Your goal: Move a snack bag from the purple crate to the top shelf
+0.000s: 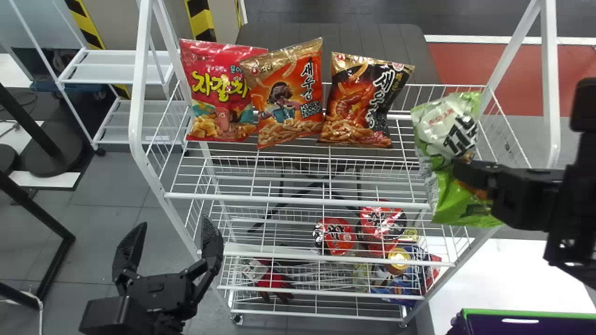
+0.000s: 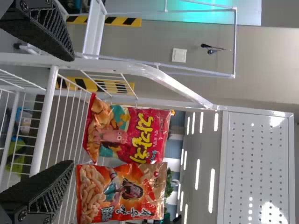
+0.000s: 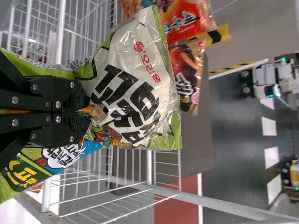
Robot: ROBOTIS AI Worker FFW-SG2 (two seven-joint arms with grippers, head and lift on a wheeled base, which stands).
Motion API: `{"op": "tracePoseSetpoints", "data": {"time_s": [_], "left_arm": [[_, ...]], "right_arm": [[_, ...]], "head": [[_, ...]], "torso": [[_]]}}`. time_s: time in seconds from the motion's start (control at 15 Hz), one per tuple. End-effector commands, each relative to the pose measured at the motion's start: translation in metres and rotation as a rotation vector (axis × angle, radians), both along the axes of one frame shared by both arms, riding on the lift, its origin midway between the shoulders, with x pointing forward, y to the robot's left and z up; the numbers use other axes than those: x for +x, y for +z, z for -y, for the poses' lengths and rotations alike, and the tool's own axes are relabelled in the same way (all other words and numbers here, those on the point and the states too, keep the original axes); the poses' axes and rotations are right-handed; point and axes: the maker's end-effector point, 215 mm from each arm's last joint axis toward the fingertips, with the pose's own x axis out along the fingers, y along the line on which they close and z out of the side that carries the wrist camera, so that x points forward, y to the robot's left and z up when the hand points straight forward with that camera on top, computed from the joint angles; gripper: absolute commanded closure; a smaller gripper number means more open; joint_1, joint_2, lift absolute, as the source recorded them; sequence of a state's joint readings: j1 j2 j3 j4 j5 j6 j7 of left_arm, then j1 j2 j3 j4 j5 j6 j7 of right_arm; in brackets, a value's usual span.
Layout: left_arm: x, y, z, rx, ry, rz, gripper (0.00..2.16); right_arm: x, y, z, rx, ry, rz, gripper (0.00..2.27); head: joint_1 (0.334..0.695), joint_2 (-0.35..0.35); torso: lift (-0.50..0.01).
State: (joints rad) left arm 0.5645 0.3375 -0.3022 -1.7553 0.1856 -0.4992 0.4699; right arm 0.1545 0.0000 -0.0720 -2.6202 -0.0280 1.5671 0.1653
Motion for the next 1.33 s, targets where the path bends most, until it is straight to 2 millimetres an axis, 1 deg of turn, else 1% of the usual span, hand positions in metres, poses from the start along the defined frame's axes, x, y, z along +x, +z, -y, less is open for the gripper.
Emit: {"op": "tracePoseSetpoints", "data": {"time_s": [0.0, 0.07, 0.2, 0.33, 0.4, 0.67, 0.73, 0.87, 1.2, 1.27], "left_arm": [[-0.001, 0.001, 0.0, 0.001, 0.002, 0.003, 0.0], [-0.002, 0.0, 0.0, 0.007, 0.001, 0.002, 0.0], [-0.003, 0.0, 0.0, 0.01, 0.002, 0.004, 0.0], [-0.004, 0.0, -0.001, 0.009, 0.007, 0.007, 0.0], [-0.004, 0.001, -0.001, 0.008, 0.007, 0.01, 0.0], [-0.006, 0.003, -0.002, 0.004, 0.011, 0.023, 0.0], [-0.008, 0.002, -0.002, 0.003, 0.013, 0.023, 0.0], [-0.009, 0.003, -0.004, 0.005, 0.017, 0.03, 0.0], [-0.012, 0.003, -0.004, 0.006, 0.019, 0.033, 0.0], [-0.012, 0.003, -0.004, 0.01, 0.019, 0.035, 0.0]], "right_arm": [[0.005, -0.016, -0.003, 0.011, 0.008, -0.039, 1.99], [0.014, -0.01, -0.006, 0.017, 0.014, -0.011, 1.99], [0.032, 0.012, -0.007, 0.021, 0.021, 0.08, 1.99], [0.054, 0.042, -0.007, 0.023, 0.023, 0.194, 1.99], [0.062, 0.052, -0.006, 0.022, 0.021, 0.236, 1.99], [0.091, 0.074, -0.001, 0.014, 0.007, 0.387, 1.99], [0.095, 0.069, 0.001, 0.012, 0.002, 0.392, 1.99], [0.106, 0.067, 0.007, 0.006, -0.01, 0.43, 1.99], [0.121, 0.035, 0.014, 0.028, -0.024, 0.43, 1.99], [0.123, 0.026, 0.018, 0.042, -0.031, 0.412, 1.99]], "head": [[0.695, 0.027], [0.695, 0.028], [0.695, 0.033], [0.695, 0.035], [0.695, 0.036], [0.695, 0.033], [0.695, 0.029], [0.695, 0.027], [0.695, 0.013], [0.695, 0.013]], "torso": [[0.0], [0.0], [0.0], [0.0], [0.0], [0.0], [0.0], [0.0], [0.0], [0.0]]}}
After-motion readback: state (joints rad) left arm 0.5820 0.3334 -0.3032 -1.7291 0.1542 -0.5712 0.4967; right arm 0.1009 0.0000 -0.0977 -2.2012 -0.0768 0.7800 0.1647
